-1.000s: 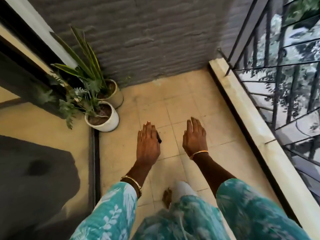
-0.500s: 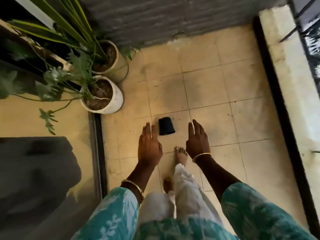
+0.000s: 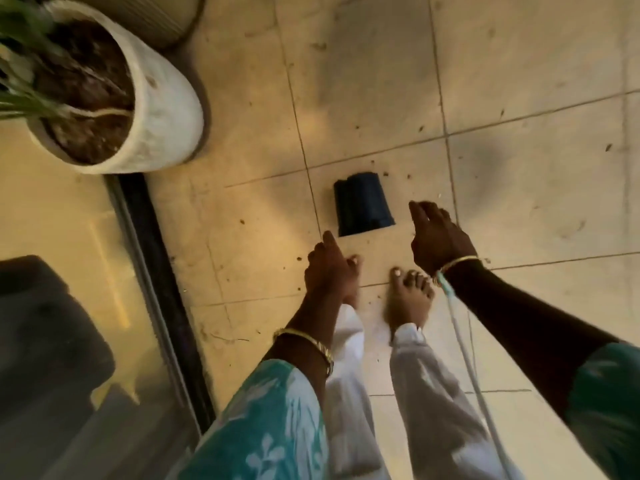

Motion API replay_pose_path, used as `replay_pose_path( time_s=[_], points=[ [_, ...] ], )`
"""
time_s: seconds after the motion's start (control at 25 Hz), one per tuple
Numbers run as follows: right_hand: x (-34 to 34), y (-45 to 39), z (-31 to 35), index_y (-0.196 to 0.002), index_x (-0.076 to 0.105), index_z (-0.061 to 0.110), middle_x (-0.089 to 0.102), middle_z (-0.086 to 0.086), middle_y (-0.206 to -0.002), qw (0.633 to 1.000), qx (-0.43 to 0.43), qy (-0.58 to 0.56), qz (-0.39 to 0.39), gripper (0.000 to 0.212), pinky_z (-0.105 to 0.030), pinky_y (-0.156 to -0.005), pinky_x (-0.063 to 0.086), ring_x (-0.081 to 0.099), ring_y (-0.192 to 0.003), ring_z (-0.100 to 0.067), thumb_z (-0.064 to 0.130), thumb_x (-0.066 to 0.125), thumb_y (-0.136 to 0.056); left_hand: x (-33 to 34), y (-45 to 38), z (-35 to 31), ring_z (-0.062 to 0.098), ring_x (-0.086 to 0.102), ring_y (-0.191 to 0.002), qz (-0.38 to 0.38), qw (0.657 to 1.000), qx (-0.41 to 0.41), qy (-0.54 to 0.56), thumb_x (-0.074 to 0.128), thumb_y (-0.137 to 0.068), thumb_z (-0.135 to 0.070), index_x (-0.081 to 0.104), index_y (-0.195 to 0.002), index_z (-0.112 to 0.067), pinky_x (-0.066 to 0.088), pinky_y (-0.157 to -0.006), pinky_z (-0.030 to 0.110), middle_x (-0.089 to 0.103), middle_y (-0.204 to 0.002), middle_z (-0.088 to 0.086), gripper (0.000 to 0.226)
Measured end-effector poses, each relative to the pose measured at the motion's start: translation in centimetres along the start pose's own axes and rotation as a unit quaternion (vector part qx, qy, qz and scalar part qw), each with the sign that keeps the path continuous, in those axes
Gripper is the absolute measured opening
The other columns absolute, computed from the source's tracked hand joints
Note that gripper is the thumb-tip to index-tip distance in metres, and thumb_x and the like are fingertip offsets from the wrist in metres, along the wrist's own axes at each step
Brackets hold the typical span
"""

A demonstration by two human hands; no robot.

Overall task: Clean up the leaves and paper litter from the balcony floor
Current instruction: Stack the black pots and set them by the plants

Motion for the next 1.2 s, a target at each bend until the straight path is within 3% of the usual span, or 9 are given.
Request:
replay_pose_path(
  time_s=[0.16, 0.28, 0.4, 0.56, 0.64, 0.72, 0.84, 1.0, 1.2],
  points=[
    [6.7, -4.4, -0.4, -0.144, 0.023, 0.008, 0.036, -0.018, -0.142, 0.997, 0.031, -0.058, 0.05, 0.073, -0.043, -0.094, 0.045, 0.042, -0.124, -0.036, 0.012, 0.063, -0.084, 3.1, -6.6, 1.3, 0.031, 0.047, -0.128, 0.016, 0.996, -0.039, 0.084, 0.062, -0.091, -0.012, 0.03, -0.145, -0.012, 0.042, -0.098, 0.035, 0.047, -0.141, 0.015, 0.063],
    [8.7, -5.1, -0.5, -0.136, 0.035, 0.009, 0.049, -0.019, -0.129, 0.989, 0.062, -0.133, 0.004, 0.054, -0.041, -0.09, 0.046, 0.052, -0.114, -0.036, 0.011, 0.059, -0.088, 4.0, -8.8, 1.8, 0.028, 0.055, -0.121, 0.003, 0.994, -0.032, 0.105, 0.061, -0.09, -0.005, 0.048, -0.133, -0.01, 0.044, -0.091, 0.028, 0.058, -0.132, 0.014, 0.046],
    [7.7, -5.1, -0.6, -0.127, 0.047, 0.007, 0.059, -0.022, -0.115, 0.979, 0.1, -0.161, -0.072, 0.033, -0.041, -0.083, 0.047, 0.057, -0.103, -0.038, 0.005, 0.046, -0.093, 2.9, -8.8, 2.4, 0.025, 0.06, -0.114, -0.045, 0.994, -0.028, 0.095, 0.061, -0.091, -0.005, 0.061, -0.121, -0.007, 0.034, -0.072, 0.013, 0.065, -0.122, 0.012, 0.03],
    [4.4, -3.6, -0.5, -0.119, 0.056, 0.007, 0.062, -0.022, -0.109, 0.972, 0.138, -0.166, -0.093, 0.029, -0.039, -0.076, 0.046, 0.058, -0.099, -0.038, 0.008, 0.043, -0.094, -0.5, -6.0, 1.8, 0.019, 0.063, -0.099, -0.08, 0.99, 0.011, 0.113, 0.061, -0.091, -0.003, 0.067, -0.11, -0.002, 0.031, -0.061, 0.001, 0.069, -0.111, 0.014, 0.021],
    [2.5, -1.9, -0.7, -0.115, 0.06, 0.009, 0.062, -0.021, -0.108, 0.959, 0.169, -0.206, -0.097, 0.027, -0.037, -0.075, 0.045, 0.058, -0.1, -0.038, 0.011, 0.045, -0.092, -2.0, -3.7, 1.3, 0.016, 0.062, -0.096, -0.074, 0.987, 0.017, 0.141, 0.061, -0.09, -0.001, 0.068, -0.108, 0.0, 0.033, -0.058, 0.002, 0.07, -0.109, 0.015, 0.019],
    [0.3, 0.6, -0.8, -0.11, 0.064, 0.011, 0.064, -0.019, -0.105, 0.936, 0.19, -0.266, -0.129, 0.024, -0.036, -0.077, 0.047, 0.059, -0.098, -0.036, 0.012, 0.05, -0.09, -3.4, -1.2, 0.7, 0.021, 0.063, -0.103, -0.076, 0.983, 0.019, 0.169, 0.061, -0.09, -0.002, 0.067, -0.109, 0.0, 0.036, -0.067, 0.01, 0.069, -0.111, 0.013, 0.02],
    [-3.5, 5.6, -1.6, -0.1, 0.069, 0.009, 0.069, -0.014, -0.096, 0.879, 0.216, -0.374, -0.202, 0.018, -0.028, -0.077, 0.048, 0.063, -0.089, -0.029, 0.01, 0.06, -0.084, -5.3, 2.1, -0.9, 0.022, 0.065, -0.096, -0.053, 0.976, 0.028, 0.212, 0.061, -0.091, -0.005, 0.067, -0.108, 0.0, 0.047, -0.078, 0.024, 0.069, -0.103, 0.01, 0.019],
    [-5.4, 13.5, -2.9, -0.096, 0.066, 0.011, 0.066, -0.002, -0.085, 0.735, 0.268, -0.588, -0.204, 0.024, -0.025, -0.071, 0.053, 0.062, -0.079, -0.018, -0.001, 0.069, -0.076, -7.1, 6.2, -3.4, 0.033, 0.066, -0.085, 0.036, 0.956, 0.043, 0.286, 0.064, -0.088, -0.004, 0.065, -0.084, -0.014, 0.056, -0.084, 0.043, 0.069, -0.094, 0.02, 0.011],
    [-3.5, 22.7, -2.4, -0.105, 0.06, 0.007, 0.062, -0.009, -0.087, 0.562, 0.286, -0.761, -0.152, 0.031, -0.021, -0.062, 0.056, 0.06, -0.074, -0.015, -0.007, 0.067, -0.079, -8.2, 12.6, -7.5, 0.024, 0.064, -0.075, 0.135, 0.948, 0.124, 0.259, 0.058, -0.092, 0.0, 0.059, -0.101, 0.0, 0.057, -0.06, 0.02, 0.064, -0.085, 0.015, 0.009]
  ],
)
Point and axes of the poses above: each hand's wrist, its own y-axis away from the middle knuckle, its own x-axis out of the palm, z = x × y, the point moved 9 cm from there along -y, towards the middle knuckle
